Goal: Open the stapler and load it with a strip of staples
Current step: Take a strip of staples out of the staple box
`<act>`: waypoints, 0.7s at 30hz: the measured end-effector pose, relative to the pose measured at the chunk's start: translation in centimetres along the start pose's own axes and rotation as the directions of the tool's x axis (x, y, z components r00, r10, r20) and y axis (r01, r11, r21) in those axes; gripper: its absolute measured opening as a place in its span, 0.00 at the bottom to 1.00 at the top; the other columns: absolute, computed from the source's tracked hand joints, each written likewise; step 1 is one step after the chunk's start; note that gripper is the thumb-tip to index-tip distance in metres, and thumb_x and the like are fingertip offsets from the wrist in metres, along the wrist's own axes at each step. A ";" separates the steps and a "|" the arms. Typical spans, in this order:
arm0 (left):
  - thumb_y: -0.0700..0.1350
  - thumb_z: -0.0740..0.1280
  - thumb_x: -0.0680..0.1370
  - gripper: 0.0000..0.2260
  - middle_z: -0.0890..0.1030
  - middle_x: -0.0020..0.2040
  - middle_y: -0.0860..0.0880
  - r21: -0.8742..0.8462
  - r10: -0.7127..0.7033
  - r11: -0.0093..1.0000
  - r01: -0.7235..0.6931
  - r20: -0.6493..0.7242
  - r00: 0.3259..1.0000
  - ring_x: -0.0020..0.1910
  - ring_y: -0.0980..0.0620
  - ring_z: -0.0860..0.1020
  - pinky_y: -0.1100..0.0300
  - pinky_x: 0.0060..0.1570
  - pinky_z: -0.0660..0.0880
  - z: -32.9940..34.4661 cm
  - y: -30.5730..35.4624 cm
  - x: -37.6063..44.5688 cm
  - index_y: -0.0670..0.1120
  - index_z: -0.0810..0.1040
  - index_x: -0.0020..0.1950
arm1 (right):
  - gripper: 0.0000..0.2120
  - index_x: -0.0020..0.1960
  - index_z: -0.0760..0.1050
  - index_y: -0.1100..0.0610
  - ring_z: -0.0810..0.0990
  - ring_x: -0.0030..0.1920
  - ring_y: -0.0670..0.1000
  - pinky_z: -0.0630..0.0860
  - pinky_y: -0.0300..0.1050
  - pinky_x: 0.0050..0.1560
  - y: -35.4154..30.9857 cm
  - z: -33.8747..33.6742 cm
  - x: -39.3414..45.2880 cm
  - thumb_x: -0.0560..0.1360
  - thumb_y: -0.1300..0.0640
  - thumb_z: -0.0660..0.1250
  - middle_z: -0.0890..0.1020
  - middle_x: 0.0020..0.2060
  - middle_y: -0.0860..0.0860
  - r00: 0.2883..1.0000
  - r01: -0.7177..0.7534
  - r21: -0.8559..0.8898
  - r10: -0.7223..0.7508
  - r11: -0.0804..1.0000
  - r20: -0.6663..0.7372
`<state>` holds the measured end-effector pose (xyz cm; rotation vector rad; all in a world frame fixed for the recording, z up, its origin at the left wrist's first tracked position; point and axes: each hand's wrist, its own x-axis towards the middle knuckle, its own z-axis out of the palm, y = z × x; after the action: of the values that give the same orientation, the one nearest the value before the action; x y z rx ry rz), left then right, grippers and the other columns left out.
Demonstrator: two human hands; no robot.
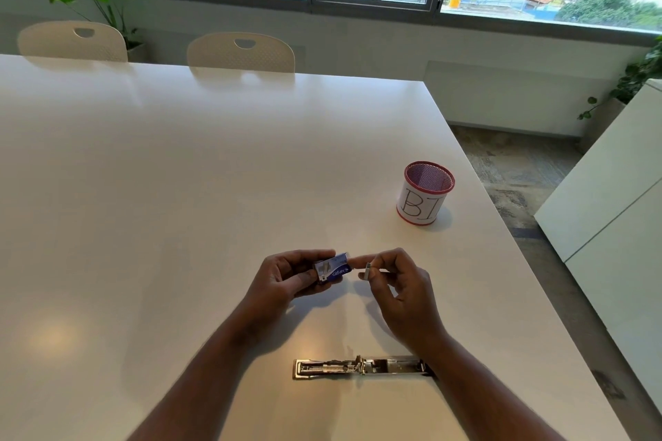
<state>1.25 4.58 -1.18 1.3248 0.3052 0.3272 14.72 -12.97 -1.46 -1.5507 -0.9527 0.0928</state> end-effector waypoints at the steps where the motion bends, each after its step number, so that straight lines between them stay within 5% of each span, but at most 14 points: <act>1: 0.32 0.63 0.83 0.16 0.87 0.61 0.41 0.014 0.002 1.000 -0.002 0.003 1.000 0.61 0.41 0.85 0.57 0.58 0.83 0.0 -0.1 0.0 0.44 0.83 0.66 | 0.08 0.51 0.76 0.58 0.88 0.48 0.47 0.85 0.42 0.49 0.0 0.0 0.0 0.80 0.53 0.64 0.88 0.50 0.48 1.000 -0.003 0.015 0.003 1.000 0.006; 5: 0.32 0.64 0.83 0.16 0.87 0.61 0.42 0.045 0.008 0.999 -0.008 0.005 1.000 0.61 0.42 0.85 0.56 0.59 0.82 0.0 -0.3 0.1 0.45 0.82 0.67 | 0.02 0.50 0.75 0.56 0.89 0.49 0.51 0.87 0.49 0.50 0.2 -0.1 0.0 0.80 0.58 0.65 0.89 0.50 0.50 1.000 -0.022 0.055 0.021 0.998 0.013; 11: 0.35 0.61 0.83 0.17 0.86 0.62 0.43 0.035 -0.019 0.999 0.018 0.013 1.000 0.62 0.42 0.85 0.55 0.62 0.82 0.0 -0.3 0.1 0.45 0.82 0.68 | 0.07 0.52 0.75 0.55 0.89 0.52 0.53 0.87 0.54 0.50 -0.1 0.0 0.2 0.80 0.51 0.64 0.88 0.50 0.50 0.997 -0.073 0.114 0.074 0.991 -0.004; 16: 0.46 0.74 0.78 0.18 0.87 0.60 0.45 0.116 0.010 0.993 -0.011 0.013 1.000 0.59 0.45 0.86 0.57 0.58 0.83 0.6 0.4 0.0 0.45 0.81 0.68 | 0.06 0.51 0.75 0.54 0.89 0.52 0.54 0.87 0.54 0.51 0.1 -0.1 0.1 0.78 0.51 0.65 0.88 0.50 0.50 0.995 -0.102 0.112 0.104 0.988 -0.010; 21: 0.38 0.71 0.79 0.15 0.88 0.58 0.45 0.169 0.013 0.986 -0.014 0.005 1.000 0.57 0.45 0.87 0.58 0.55 0.83 0.7 0.6 0.3 0.45 0.81 0.66 | 0.01 0.49 0.74 0.57 0.88 0.51 0.53 0.87 0.49 0.49 0.6 -0.1 0.2 0.79 0.60 0.66 0.88 0.51 0.50 0.995 -0.094 0.077 0.093 0.993 0.023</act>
<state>1.74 4.20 -0.49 1.4944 0.3269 0.3156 15.19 -12.87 -1.88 -1.5241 -0.8811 0.2096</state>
